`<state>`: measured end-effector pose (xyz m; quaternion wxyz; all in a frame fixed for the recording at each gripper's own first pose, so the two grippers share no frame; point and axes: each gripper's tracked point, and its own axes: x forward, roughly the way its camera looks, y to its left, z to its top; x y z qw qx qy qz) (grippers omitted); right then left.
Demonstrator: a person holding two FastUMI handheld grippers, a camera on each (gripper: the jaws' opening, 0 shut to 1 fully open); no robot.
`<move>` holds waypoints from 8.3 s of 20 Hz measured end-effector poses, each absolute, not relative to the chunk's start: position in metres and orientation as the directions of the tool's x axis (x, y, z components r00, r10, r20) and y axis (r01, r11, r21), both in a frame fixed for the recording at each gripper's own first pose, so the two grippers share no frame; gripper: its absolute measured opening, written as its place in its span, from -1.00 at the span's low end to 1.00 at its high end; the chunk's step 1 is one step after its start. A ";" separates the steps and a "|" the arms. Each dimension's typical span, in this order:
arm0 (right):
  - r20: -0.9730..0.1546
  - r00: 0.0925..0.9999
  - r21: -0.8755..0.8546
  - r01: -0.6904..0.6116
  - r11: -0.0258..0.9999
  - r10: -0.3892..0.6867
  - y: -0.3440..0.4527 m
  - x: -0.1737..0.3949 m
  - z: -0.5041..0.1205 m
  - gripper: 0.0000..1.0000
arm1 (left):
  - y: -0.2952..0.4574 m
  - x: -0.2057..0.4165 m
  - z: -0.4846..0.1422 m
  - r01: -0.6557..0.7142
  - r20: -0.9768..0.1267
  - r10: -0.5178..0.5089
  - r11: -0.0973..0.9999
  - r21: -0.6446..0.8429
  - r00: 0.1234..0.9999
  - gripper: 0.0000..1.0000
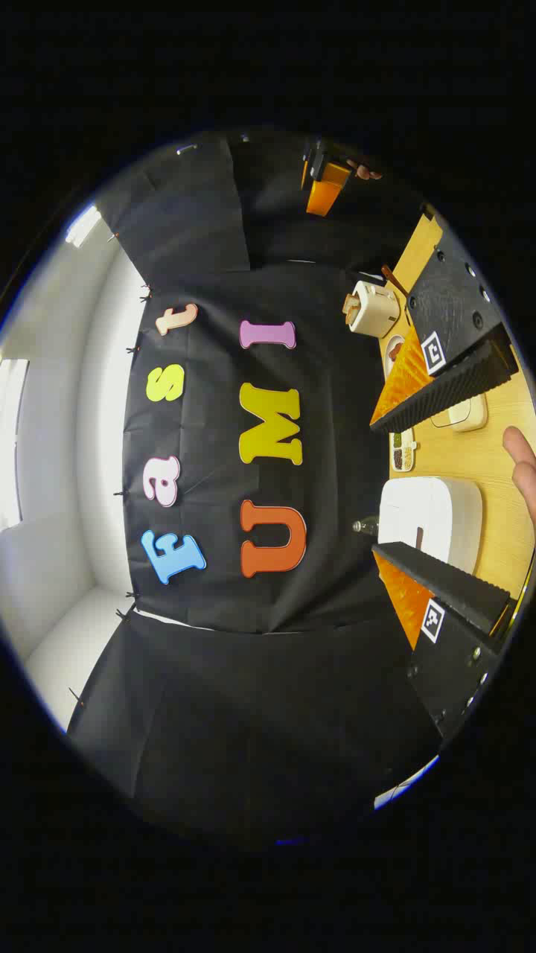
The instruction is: Close the left gripper, press the button to open the rice cooker; take a wooden spoon from the chopstick holder with the right hand, scoop a spoonful of rice and pour it into the rice cooker, then put the wooden spoon back into the chopstick holder.
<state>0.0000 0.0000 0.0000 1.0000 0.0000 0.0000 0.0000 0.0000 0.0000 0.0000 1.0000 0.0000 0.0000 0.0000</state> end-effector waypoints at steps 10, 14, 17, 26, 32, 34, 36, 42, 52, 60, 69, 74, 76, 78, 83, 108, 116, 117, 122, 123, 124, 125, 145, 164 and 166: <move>-0.018 1.000 0.015 0.000 1.000 0.001 -0.008 0.006 -0.005 1.00 | -0.009 0.002 -0.001 0.028 0.004 -0.028 0.999 0.039 1.000 0.87; -0.029 1.000 0.024 -0.009 1.000 0.010 -0.004 0.007 -0.010 0.97 | 0.002 0.003 -0.003 0.022 0.014 -0.022 1.000 0.022 1.000 0.89; -0.026 1.000 0.025 -0.007 1.000 0.007 -0.003 0.008 -0.013 0.99 | 0.011 0.008 -0.007 0.029 0.022 -0.029 1.000 -0.003 0.999 0.89; -0.032 0.998 -0.002 -0.045 0.999 0.045 0.023 0.010 -0.036 1.00 | 0.056 0.033 -0.047 -0.013 -0.071 0.011 1.000 -0.019 0.997 -0.31; -0.053 0.997 -0.022 -0.065 0.998 0.064 0.037 0.014 -0.059 0.97 | 0.086 0.060 -0.086 -0.073 -0.176 0.075 0.997 0.019 0.982 -0.65; -0.040 0.997 -0.028 -0.064 0.998 0.063 0.039 0.016 -0.062 1.00 | 0.093 0.070 -0.103 -0.088 -0.206 0.088 0.996 0.010 0.975 -0.98; -0.035 0.997 -0.033 -0.068 0.997 0.067 0.042 0.019 -0.070 1.00 | 0.093 0.079 -0.114 -0.076 -0.238 0.070 0.997 -0.016 0.969 -1.00; -0.076 0.993 -0.045 -0.089 0.995 0.085 0.048 0.035 -0.100 1.00 | 0.100 0.115 -0.149 -0.087 -0.326 0.085 0.996 0.008 0.942 -1.00; -0.125 0.990 -0.037 -0.062 0.997 0.057 0.033 0.053 -0.140 0.97 | 0.111 0.180 -0.196 -0.104 -0.453 0.140 0.989 0.105 0.881 -1.00; -0.165 0.986 -0.023 -0.044 0.999 0.040 0.017 0.064 -0.164 1.00 | 0.110 0.173 -0.205 -0.152 -0.501 0.193 0.981 0.122 0.844 -1.00; -0.210 0.975 -0.012 -0.070 0.997 0.066 0.025 0.058 -0.185 1.00 | 0.108 0.168 -0.212 -0.207 -0.482 0.247 0.969 0.135 0.840 -1.00; -0.218 0.975 -0.017 -0.051 0.999 0.046 0.018 0.047 -0.182 0.99 | 0.107 0.170 -0.208 -0.211 -0.451 0.236 0.972 0.106 0.861 -1.00; -0.209 0.977 -0.035 -0.036 0.999 0.028 0.012 0.043 -0.180 0.99 | 0.106 0.165 -0.205 -0.198 -0.452 0.211 0.977 0.076 0.867 -1.00; -0.207 0.978 -0.044 -0.024 0.999 0.015 0.008 0.038 -0.179 0.99 | 0.103 0.160 -0.181 -0.200 -0.397 0.199 0.979 0.040 0.896 -0.99; -0.190 0.982 -0.046 -0.018 0.999 0.009 0.006 0.026 -0.170 0.99 | 0.093 0.122 -0.115 -0.219 -0.230 0.229 0.973 0.067 0.946 -0.14; -0.184 0.979 0.069 0.107 0.992 -0.093 -0.058 0.112 -0.202 1.00 | 0.013 -0.023 -0.129 0.037 -0.095 -0.037 0.999 -0.006 0.995 0.88; -0.263 0.961 0.111 0.112 0.988 -0.080 -0.063 0.158 -0.250 1.00 | -0.014 -0.026 -0.164 0.102 -0.128 -0.097 0.994 0.034 0.987 0.89; -0.273 0.958 0.111 0.117 0.987 -0.083 -0.066 0.164 -0.257 1.00 | -0.017 -0.029 -0.170 0.111 -0.135 -0.105 0.993 0.033 0.985 0.89; -0.248 0.962 0.090 0.140 0.986 -0.114 -0.077 0.206 -0.283 0.92 | -0.011 -0.033 -0.206 0.090 -0.216 -0.089 0.996 -0.006 0.972 0.89; -0.266 0.960 0.063 0.112 0.992 -0.092 -0.074 0.213 -0.290 1.00 | -0.012 -0.033 -0.211 0.093 -0.224 -0.092 0.996 -0.006 0.970 0.89; -0.303 0.953 0.069 0.047 0.996 -0.024 -0.063 0.216 -0.300 1.00 | -0.010 -0.034 -0.214 0.092 -0.231 -0.091 0.996 -0.007 0.969 0.89; -0.353 0.936 0.089 0.034 0.995 -0.001 -0.058 0.215 -0.312 1.00 | -0.008 -0.035 -0.215 0.092 -0.233 -0.092 0.996 -0.012 0.968 0.89; -0.185 0.983 0.043 -0.004 0.999 0.011 -0.029 0.222 -0.236 -0.58 | 0.007 -0.057 -0.214 0.097 -0.220 -0.107 0.994 -0.058 0.970 0.88; -0.152 0.956 -0.037 -0.259 0.965 0.250 0.138 0.165 -0.209 -0.57 | 0.029 -0.093 -0.190 0.065 -0.155 -0.065 0.998 -0.008 0.986 0.86; -0.213 0.945 -0.060 -0.268 0.962 0.250 0.146 0.169 -0.237 -0.57 | 0.035 -0.094 -0.186 0.047 -0.144 -0.044 0.999 0.013 0.989 0.86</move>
